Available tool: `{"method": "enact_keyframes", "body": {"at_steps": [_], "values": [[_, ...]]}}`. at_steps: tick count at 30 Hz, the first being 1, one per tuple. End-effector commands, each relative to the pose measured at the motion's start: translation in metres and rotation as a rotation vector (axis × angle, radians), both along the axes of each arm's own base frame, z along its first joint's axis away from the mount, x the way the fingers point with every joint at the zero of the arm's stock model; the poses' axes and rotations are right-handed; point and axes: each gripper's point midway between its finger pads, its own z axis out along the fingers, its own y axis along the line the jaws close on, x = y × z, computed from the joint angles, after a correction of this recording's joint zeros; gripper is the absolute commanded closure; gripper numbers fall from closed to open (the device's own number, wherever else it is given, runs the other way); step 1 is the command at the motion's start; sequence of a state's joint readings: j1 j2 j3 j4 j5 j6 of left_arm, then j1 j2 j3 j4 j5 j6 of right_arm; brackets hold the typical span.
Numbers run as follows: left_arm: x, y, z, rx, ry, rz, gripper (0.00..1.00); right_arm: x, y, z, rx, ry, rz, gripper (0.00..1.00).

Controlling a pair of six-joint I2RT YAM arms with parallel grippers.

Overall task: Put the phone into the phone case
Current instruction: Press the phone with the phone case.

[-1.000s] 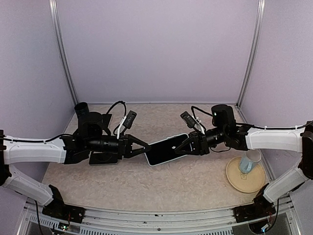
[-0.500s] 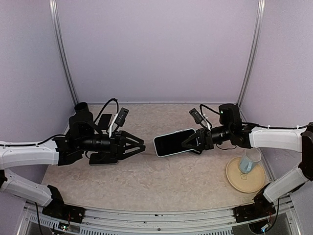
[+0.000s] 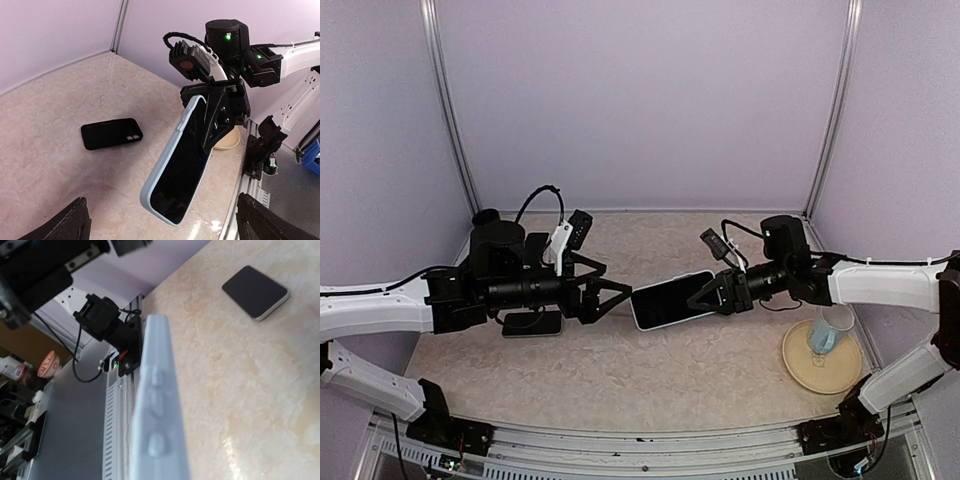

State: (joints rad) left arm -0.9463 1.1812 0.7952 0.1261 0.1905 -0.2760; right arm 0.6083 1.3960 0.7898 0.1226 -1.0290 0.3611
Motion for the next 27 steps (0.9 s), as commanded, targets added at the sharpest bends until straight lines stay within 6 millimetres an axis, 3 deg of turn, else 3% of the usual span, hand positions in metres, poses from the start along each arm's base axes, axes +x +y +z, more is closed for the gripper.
{"method": "enact_keyframes", "body": {"at_steps": [1,10,20,27], "values": [[0.013,0.003,0.003,0.11,-0.171,0.114,0.01,-0.003,0.01,0.022,0.036,-0.048,0.027,1.0],[-0.001,-0.005,0.003,0.244,-0.385,0.164,0.01,0.004,0.019,0.017,0.014,0.03,0.0,1.0],[0.001,0.006,-0.025,0.109,-0.16,0.199,0.01,0.0,0.017,0.04,0.072,-0.057,-0.006,1.0],[-0.011,0.004,-0.016,-0.087,-0.039,0.077,0.01,0.0,0.014,0.054,0.113,-0.138,-0.023,1.0]]}}
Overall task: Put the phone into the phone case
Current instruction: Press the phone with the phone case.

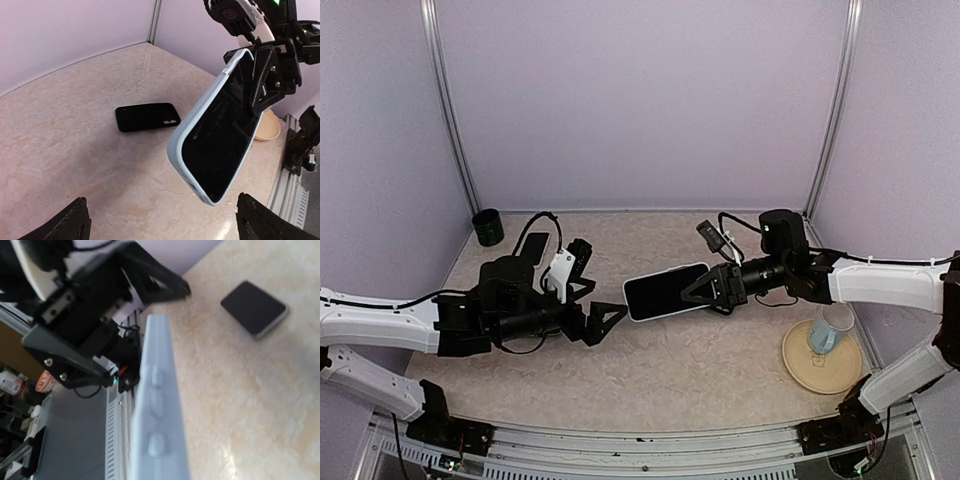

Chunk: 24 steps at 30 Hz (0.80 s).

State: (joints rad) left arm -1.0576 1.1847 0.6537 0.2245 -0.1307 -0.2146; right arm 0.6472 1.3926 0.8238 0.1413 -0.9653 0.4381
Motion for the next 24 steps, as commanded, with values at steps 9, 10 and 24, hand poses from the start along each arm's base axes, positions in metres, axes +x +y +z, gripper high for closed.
{"method": "enact_keyframes", "body": {"at_steps": [9,10,24], "values": [[-0.03,-0.032,0.047,-0.371,0.141,-0.283,0.01,-0.003,0.003,0.051,0.177,-0.204,0.005,1.0],[-0.031,-0.034,0.046,-0.379,0.154,-0.295,0.01,-0.003,0.002,0.053,0.185,-0.215,-0.001,1.0],[-0.031,-0.047,0.04,-0.418,0.23,-0.364,0.25,-0.007,0.007,0.05,0.197,-0.222,0.012,1.0]]}}
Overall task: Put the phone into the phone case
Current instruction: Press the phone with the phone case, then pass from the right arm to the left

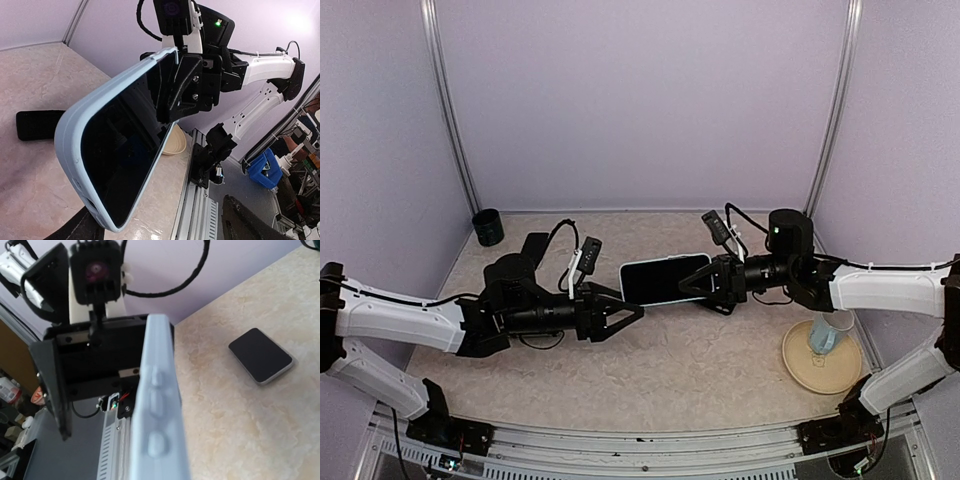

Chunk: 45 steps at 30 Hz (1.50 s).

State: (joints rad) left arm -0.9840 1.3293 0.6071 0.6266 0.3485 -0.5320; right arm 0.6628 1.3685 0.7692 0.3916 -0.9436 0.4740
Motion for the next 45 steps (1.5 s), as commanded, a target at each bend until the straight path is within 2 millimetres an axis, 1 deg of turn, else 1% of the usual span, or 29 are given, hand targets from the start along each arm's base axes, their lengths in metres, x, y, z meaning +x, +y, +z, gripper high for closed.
{"method": "enact_keyframes", "body": {"at_steps": [1,4,9,13,14,19,22,23,26,27,28,29,30,34,36,37,40,42,45], "values": [[0.002,-0.002,0.022,-0.072,-0.02,-0.023,0.3,-0.008,0.002,0.022,0.068,-0.081,0.028,1.0],[0.003,-0.001,0.024,-0.08,-0.016,-0.027,0.47,-0.008,0.003,0.018,0.061,-0.081,0.026,1.0],[0.003,-0.003,0.019,-0.072,0.002,-0.04,0.77,-0.007,0.003,0.014,0.05,-0.08,0.021,1.0],[0.004,-0.004,0.015,-0.066,0.011,-0.045,0.97,-0.006,0.003,0.012,0.039,-0.09,0.01,1.0],[0.003,-0.003,0.014,-0.064,0.009,-0.048,1.0,-0.006,0.003,0.012,0.035,-0.09,0.011,1.0],[-0.006,0.002,0.013,-0.062,-0.048,-0.076,1.0,-0.01,0.001,0.014,0.033,-0.085,0.038,1.0],[-0.009,0.008,0.013,-0.051,-0.089,-0.072,1.0,-0.005,0.0,0.012,0.016,-0.063,0.034,1.0],[-0.009,0.009,0.015,-0.044,-0.1,-0.066,0.99,-0.004,0.0,0.011,0.011,-0.054,0.035,1.0],[-0.003,0.012,0.013,0.006,-0.121,-0.03,0.8,-0.002,-0.001,0.011,0.003,-0.038,0.036,1.0],[0.001,0.013,0.011,0.025,-0.127,-0.01,0.73,-0.003,0.0,0.011,0.002,-0.034,0.039,1.0],[0.004,0.015,0.011,0.038,-0.136,0.007,0.62,-0.003,0.0,0.011,0.002,-0.028,0.04,1.0],[0.007,0.017,0.01,0.054,-0.142,0.026,0.47,-0.004,0.0,0.012,0.003,-0.022,0.045,1.0],[0.01,0.019,0.011,0.065,-0.151,0.049,0.39,-0.004,0.0,0.013,0.004,-0.017,0.047,1.0],[0.02,0.029,0.009,0.123,-0.192,0.126,0.15,-0.004,0.0,0.012,-0.011,0.005,0.044,1.0],[0.024,0.034,0.011,0.148,-0.231,0.177,0.05,-0.005,-0.001,0.01,-0.023,0.02,0.044,1.0],[0.023,0.035,0.011,0.166,-0.256,0.192,0.02,-0.005,-0.001,0.008,-0.03,0.03,0.044,1.0],[0.019,0.033,0.016,0.218,-0.347,0.223,0.01,-0.005,0.0,0.002,-0.05,0.059,0.05,1.0],[0.017,0.031,0.015,0.268,-0.408,0.238,0.01,-0.005,0.001,-0.002,-0.061,0.076,0.054,1.0],[0.01,0.027,0.015,0.332,-0.548,0.248,0.01,-0.005,0.003,-0.006,-0.075,0.091,0.053,1.0]]}}
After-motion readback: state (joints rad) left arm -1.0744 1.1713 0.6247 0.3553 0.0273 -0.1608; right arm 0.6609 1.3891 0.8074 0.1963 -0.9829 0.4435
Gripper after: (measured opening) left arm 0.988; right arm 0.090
